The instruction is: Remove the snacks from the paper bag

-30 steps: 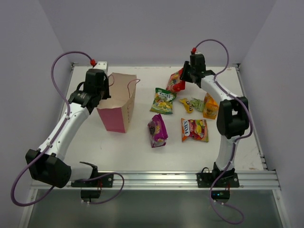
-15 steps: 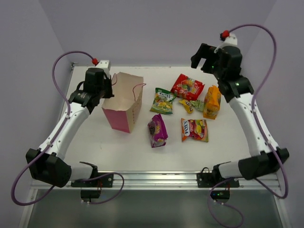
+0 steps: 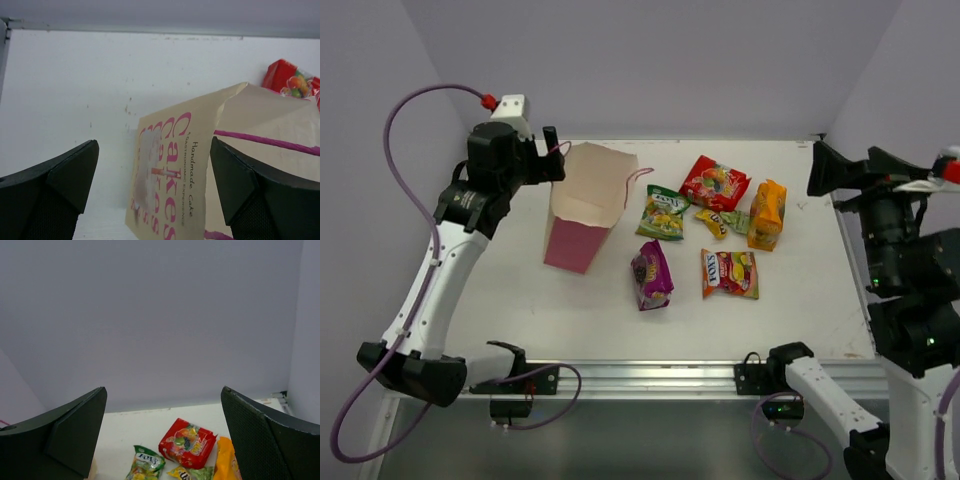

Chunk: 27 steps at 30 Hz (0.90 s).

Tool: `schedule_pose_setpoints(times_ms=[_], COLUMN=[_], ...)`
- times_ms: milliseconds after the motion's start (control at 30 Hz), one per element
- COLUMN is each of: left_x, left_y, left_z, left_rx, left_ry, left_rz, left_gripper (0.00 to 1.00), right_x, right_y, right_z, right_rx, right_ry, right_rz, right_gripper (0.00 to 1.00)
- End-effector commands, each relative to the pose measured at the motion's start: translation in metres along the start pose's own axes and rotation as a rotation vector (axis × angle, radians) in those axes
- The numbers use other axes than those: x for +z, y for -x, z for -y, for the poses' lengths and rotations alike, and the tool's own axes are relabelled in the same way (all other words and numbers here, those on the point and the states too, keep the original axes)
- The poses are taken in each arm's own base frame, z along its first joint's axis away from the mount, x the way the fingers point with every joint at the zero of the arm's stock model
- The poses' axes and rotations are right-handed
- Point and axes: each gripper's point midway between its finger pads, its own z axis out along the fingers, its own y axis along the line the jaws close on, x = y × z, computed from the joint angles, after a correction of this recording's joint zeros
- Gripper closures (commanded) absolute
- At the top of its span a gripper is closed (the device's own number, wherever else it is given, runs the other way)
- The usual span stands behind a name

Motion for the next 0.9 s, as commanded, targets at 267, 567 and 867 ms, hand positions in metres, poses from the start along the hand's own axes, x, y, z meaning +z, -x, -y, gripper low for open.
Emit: schedule_pose_setpoints(times_ms=[267,567,867], left_x=[-0.094,-0.055,-0.039], left_y=[0.055,0.021,0.011], left_z=[-0.005,0.019,0.039], left_rx=[0.000,-0.026,-0.018], left_ry=[-0.040,-0.157,-0.249], left_rz=[0.245,0.131,0.032], left_gripper=[0.00,0.27,0.37], right_x=[-0.071,-0.051,-0.030], right_y=[0.024,-0.063,-0.154], right_z=[0.031,-0.039,-0.152], right_rx=[-0.156,-0.100,-0.148], right_ry=[-0.068,0.344,0.874], right_rz=[0.116,-0.183,-0.348], right_gripper=[0.01,0.01,0.01])
